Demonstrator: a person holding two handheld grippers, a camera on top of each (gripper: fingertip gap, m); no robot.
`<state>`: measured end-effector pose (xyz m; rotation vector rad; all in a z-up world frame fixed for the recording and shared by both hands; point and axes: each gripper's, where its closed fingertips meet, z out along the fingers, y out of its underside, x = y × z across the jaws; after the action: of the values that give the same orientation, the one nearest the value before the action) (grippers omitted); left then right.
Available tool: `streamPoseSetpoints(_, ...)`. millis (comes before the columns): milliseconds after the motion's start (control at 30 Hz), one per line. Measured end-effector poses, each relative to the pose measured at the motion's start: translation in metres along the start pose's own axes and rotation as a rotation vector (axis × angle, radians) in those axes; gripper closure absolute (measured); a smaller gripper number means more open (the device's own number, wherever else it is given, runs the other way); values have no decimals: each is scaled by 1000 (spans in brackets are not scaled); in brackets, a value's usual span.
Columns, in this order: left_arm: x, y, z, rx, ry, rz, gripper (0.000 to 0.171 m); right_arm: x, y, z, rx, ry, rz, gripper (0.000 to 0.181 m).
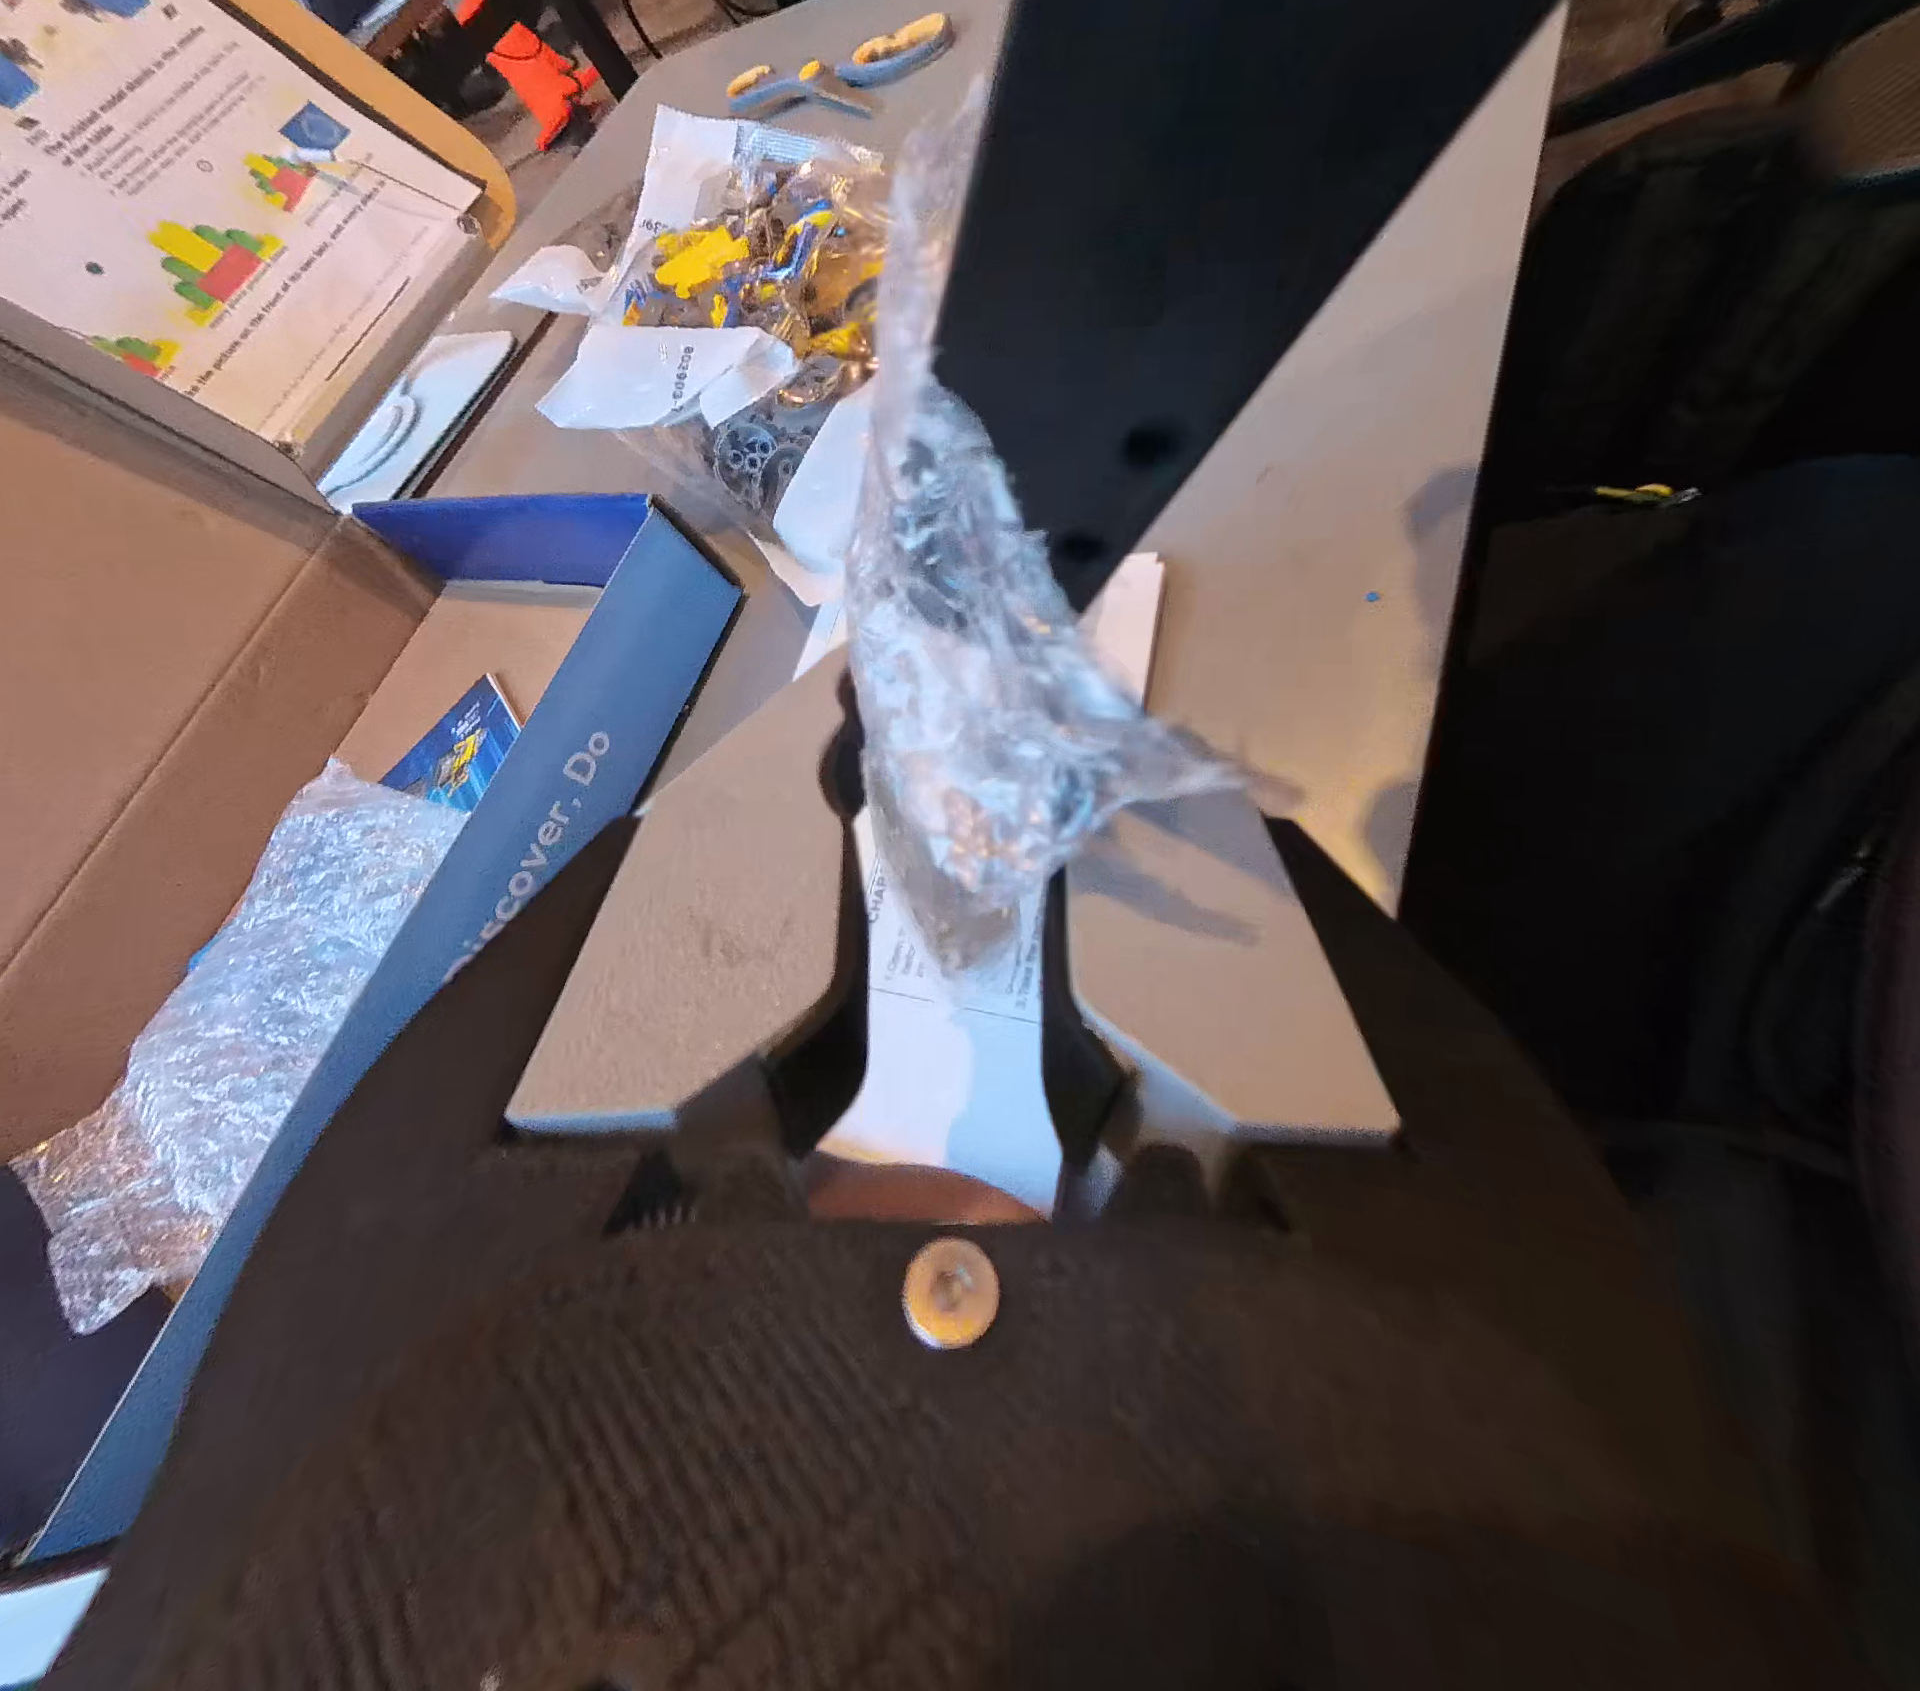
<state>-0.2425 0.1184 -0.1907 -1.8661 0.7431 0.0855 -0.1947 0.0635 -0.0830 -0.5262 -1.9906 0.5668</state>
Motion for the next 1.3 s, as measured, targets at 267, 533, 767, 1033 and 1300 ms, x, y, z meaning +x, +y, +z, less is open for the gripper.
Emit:
streamPoseSetpoints(267, -23, 16, 2, -52, -90, -77, 170, 61, -42, -81, 299, 288, 94, 155)
streamPoseSetpoints(533, -62, 40, -13, -84, -181, -328, 171, 138, -25, -218, 91, 1070, 24, 155)
streamPoseSetpoints(767, -55, 36, -12, -107, -173, -271, 170, 160, 58, -210, -103, 1024, 198, 155)
streamPoseSetpoints(1033, -52, 33, -10, -112, -166, -244, 171, 138, 260, -155, -531, 779, 510, 156)
streamPoseSetpoints(1300, -53, 28, -14, -94, -161, -257, 171, 77, 378, -116, -906, 584, 577, 155)
